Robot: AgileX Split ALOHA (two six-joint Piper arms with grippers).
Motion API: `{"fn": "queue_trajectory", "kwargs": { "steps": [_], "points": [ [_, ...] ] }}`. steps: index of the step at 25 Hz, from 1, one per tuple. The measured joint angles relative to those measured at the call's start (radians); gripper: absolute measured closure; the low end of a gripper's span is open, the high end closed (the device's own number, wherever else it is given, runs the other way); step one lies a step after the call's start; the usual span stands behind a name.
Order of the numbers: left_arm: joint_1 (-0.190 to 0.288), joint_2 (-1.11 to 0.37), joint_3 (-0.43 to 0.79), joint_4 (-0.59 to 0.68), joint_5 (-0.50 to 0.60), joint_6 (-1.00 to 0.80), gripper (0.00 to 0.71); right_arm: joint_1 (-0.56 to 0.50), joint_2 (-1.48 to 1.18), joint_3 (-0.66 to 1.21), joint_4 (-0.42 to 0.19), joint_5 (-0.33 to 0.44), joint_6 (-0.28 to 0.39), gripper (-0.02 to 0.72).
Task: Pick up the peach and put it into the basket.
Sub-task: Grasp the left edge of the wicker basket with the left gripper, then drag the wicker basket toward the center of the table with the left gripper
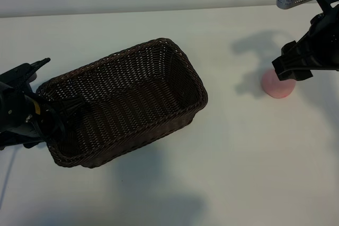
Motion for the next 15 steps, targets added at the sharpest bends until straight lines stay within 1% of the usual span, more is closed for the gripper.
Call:
{"fn": "queue_trajectory", "kwargs": {
  "steps": [7, 10, 15],
  "points": [
    [0.001, 0.000, 0.000, -0.001, -0.009, 0.000, 0.412, 0.000, 0.000, 0.000, 0.000, 0.000, 0.000, 0.108],
    [0.001, 0.000, 0.000, -0.001, -0.019, 0.000, 0.492, 0.000, 0.000, 0.000, 0.000, 0.000, 0.000, 0.108],
    [0.001, 0.000, 0.000, -0.001, -0.053, 0.000, 0.506, 0.000, 0.000, 0.000, 0.000, 0.000, 0.000, 0.108]
  ]
}}
